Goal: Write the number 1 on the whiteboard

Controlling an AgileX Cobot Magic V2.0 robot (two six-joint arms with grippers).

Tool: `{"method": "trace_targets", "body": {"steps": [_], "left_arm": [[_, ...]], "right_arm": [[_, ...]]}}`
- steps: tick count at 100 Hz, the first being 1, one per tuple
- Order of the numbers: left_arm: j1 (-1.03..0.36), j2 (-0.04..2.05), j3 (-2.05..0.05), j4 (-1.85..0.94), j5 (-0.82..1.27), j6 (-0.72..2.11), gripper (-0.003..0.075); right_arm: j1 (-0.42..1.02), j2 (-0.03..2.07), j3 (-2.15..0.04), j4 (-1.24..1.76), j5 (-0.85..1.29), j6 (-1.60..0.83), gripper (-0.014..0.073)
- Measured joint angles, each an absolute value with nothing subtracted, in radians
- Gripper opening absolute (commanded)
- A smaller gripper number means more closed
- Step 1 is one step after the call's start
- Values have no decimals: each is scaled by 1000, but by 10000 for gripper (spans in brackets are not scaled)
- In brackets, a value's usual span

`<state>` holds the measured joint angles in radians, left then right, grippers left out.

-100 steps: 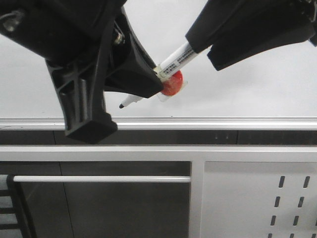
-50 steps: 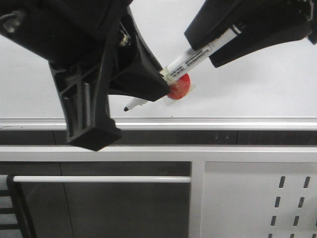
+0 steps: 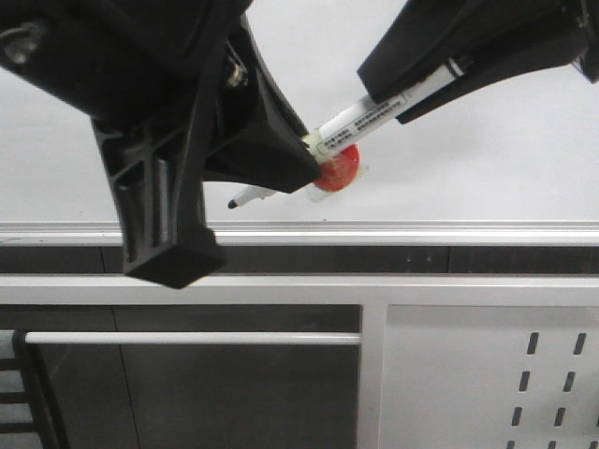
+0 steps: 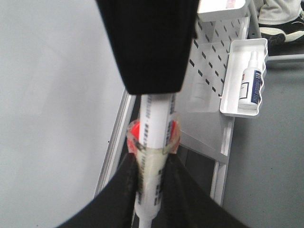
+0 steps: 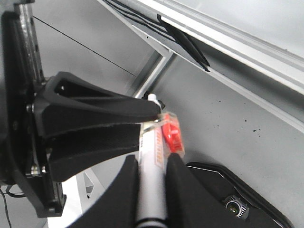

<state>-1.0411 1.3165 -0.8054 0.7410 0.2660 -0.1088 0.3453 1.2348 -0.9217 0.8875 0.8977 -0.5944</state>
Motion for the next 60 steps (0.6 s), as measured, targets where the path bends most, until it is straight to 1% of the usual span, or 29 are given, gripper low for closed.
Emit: {"method": "trace_targets", "body": {"steps": [5,7,8,12,19,35,46,53,60], "left_arm": [[-1041,1317,-805,748,266,-109,288],[-1041,1317,-805,754,266,-109,318],[-1041,1317,-805,756,266,-109,347],[-1041,1317,-805,760,266,-109,425],[-1041,1317,-805,760,275,-112,501],[-1041,1309,-805,761,374,-229,510],[-1041,1267,-805,757,469,-278,497],[-1041,1227,-805,752,506,-320,456],[-1041,1182,-805,744,523,-388,384]], "right_arm": [[345,1235,-922,888,898,-597,-72],[345,1235,-922,888,900,-597,-72],[345,1235,-922,886,900,-597,-72],[345,1235,-922,886,904,-597,-72],[345,1235,-922,883,904,-602,-72],[345,1235,-922,875,872,-630,-71],[345,1231,-922,866,840,-644,-71],[345,1221,-922,849,817,-656,-69],[345,1199,-919,818,790,-660,-69]]}}
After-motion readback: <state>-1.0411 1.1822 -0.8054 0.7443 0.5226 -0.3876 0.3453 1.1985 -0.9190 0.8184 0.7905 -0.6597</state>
